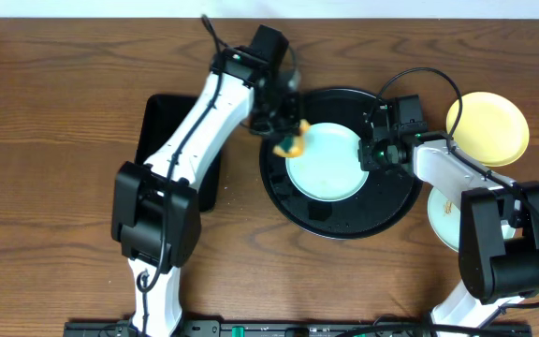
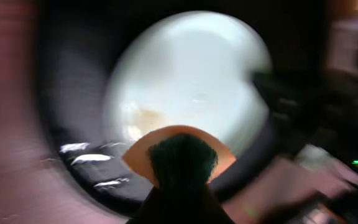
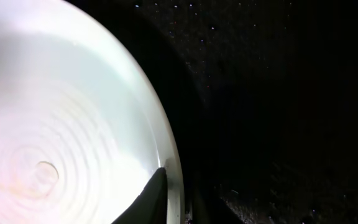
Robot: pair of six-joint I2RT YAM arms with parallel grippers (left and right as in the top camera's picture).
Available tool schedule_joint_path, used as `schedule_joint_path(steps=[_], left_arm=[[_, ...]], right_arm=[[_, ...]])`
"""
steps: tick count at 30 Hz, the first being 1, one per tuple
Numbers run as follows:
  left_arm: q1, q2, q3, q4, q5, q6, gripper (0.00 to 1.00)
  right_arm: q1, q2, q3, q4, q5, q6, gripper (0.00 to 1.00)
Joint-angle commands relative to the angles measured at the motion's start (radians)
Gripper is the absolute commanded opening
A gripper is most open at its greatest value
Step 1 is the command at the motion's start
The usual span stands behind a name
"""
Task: Clean dirty plates on tray and stack at the side
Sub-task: 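Put the sponge back into the black rectangular tray with the left gripper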
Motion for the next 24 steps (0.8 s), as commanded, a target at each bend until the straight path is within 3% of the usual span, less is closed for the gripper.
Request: schedule_joint_path(steps=[1,7,11,14,18,19,20,21,24], left_arm=[[0.118,0.003,0.01,-0.067,-0.303,0.04,0.08],[0.275,0.004,-0.02,-0.093,-0.374,0.092,0.08],[0.352,0.011,-0.068,-0.071,-0.429,0.092,0.16],[0.393,0.02,-0.121,-0.026,-0.426,0.092,0.17],[0.417,0.02,-0.201,0.052,-0.426,0.092,0.38],[0.418,0.02,-0.22,0.072,-0.426,0.092,0.5],[0.418,0.02,-0.233,0.089,-0.426,0.093,0.69],[0.418,0.02,-0.248,0.106,-0.426,0.092,0.76],[0.418,0.02,-0.283,0.135,-0.426,0.092,0.81]], right_arm=[[0.007,0.013,-0.006,-0.001,0.002,0.0,0.16],[0.007,0.013,-0.006,0.003,0.002,0.0,0.17],[0.007,0.013,-0.006,0.003,0.002,0.0,0.19],[0.007,0.013,-0.006,0.002,0.002,0.0,0.21],[0.007,0.013,-0.006,0.002,0.002,0.0,0.25],[0.007,0.013,-0.006,0.002,0.002,0.0,0.26],[0.007,0.013,-0.006,0.0,0.002,0.0,0.28],[0.007,0.013,-0.006,0.0,0.002,0.0,0.3],[0.006,0.013,-0.006,-0.001,0.002,0.0,0.35]])
